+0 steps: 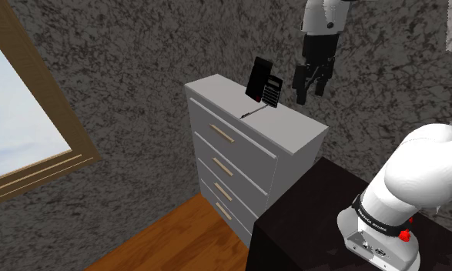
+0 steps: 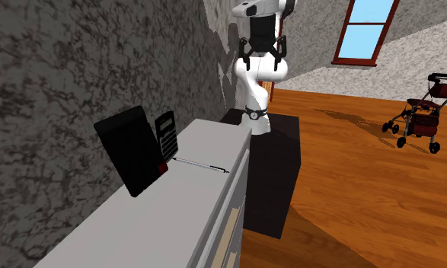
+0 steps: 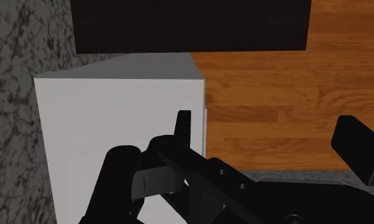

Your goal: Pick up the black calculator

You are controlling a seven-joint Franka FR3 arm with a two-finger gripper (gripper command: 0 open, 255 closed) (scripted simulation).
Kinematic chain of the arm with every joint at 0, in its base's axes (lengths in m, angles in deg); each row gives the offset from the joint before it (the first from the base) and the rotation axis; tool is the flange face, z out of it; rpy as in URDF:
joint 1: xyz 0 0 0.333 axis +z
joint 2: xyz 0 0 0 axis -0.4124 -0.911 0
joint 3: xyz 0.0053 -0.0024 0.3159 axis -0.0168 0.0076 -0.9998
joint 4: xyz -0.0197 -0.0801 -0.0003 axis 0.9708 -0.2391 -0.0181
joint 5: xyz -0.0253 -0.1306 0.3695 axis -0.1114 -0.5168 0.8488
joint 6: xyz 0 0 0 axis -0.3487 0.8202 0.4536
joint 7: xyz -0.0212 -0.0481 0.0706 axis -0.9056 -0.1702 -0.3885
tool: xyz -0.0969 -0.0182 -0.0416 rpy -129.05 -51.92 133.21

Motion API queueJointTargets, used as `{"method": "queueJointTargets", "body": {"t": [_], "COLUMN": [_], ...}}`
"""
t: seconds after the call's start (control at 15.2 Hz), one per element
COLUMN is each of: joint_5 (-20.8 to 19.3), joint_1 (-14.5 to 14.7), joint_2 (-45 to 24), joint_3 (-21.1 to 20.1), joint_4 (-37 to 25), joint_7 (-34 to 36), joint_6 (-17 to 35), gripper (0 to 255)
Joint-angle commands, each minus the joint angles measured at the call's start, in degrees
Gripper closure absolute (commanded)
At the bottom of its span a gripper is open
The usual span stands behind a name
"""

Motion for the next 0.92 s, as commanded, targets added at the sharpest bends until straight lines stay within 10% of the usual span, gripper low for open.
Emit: {"method": "queueJointTargets", "body": {"t": [0.0,0.86], "joint_5": [0.00,-7.80], "joint_1": [0.00,-4.30], "joint_2": [0.00,-26.81], "joint_3": [0.00,8.17], "joint_4": [0.00,-16.37], "joint_7": [0.00,-12.34], "joint_6": [0.00,6.48], "gripper": [0,0]}}
